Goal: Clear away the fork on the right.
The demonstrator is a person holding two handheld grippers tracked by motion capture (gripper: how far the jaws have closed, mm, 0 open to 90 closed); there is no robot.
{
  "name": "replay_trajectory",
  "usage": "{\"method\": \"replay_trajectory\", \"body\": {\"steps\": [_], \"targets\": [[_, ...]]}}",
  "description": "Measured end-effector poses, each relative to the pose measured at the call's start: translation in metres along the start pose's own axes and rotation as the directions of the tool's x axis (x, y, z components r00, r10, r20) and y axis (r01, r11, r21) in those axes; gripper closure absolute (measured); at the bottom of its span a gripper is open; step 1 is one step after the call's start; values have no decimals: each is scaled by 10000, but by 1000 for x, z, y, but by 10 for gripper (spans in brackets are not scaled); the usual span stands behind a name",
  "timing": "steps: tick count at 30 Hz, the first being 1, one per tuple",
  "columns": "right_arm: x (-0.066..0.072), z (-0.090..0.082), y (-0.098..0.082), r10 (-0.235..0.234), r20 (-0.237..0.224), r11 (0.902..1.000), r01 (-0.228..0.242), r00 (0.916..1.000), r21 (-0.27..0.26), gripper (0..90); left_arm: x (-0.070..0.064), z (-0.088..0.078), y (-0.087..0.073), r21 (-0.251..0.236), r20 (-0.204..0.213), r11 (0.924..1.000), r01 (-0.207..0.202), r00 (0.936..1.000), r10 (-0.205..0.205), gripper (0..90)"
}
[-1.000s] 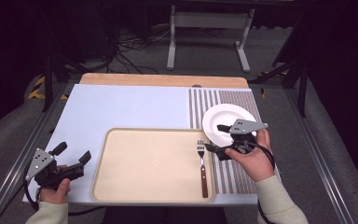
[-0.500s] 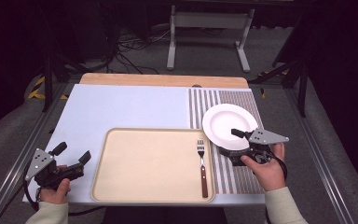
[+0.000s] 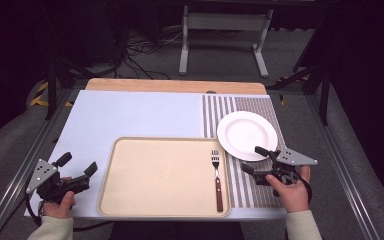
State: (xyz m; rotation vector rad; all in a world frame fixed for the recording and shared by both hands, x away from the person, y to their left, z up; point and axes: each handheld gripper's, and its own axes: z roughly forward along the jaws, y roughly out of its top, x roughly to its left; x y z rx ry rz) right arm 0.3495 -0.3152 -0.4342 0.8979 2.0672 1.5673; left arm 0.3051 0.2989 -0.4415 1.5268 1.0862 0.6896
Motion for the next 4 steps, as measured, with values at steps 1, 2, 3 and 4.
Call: {"method": "replay_trajectory", "body": {"steps": [1,2,3,4], "targets": [[0,-2,-1,-32,131,10000,33,9999,-63,140,0,0,0,-26,12,10000,43,10000,-43,48],[-1,-3,-1,-16,190,9998,20,9998,-178,143,0,0,0,-49,40,10000,76,10000,-76,47],[-1,-4,-1,37,245,9998,-32,9997,-216,143,1,-1,0,-58,61,10000,78,10000,-78,45],[-1,-4,-1,37,245,9998,-32,9997,-216,143,1,-1,0,-58,61,10000,78,10000,-78,44]]}}
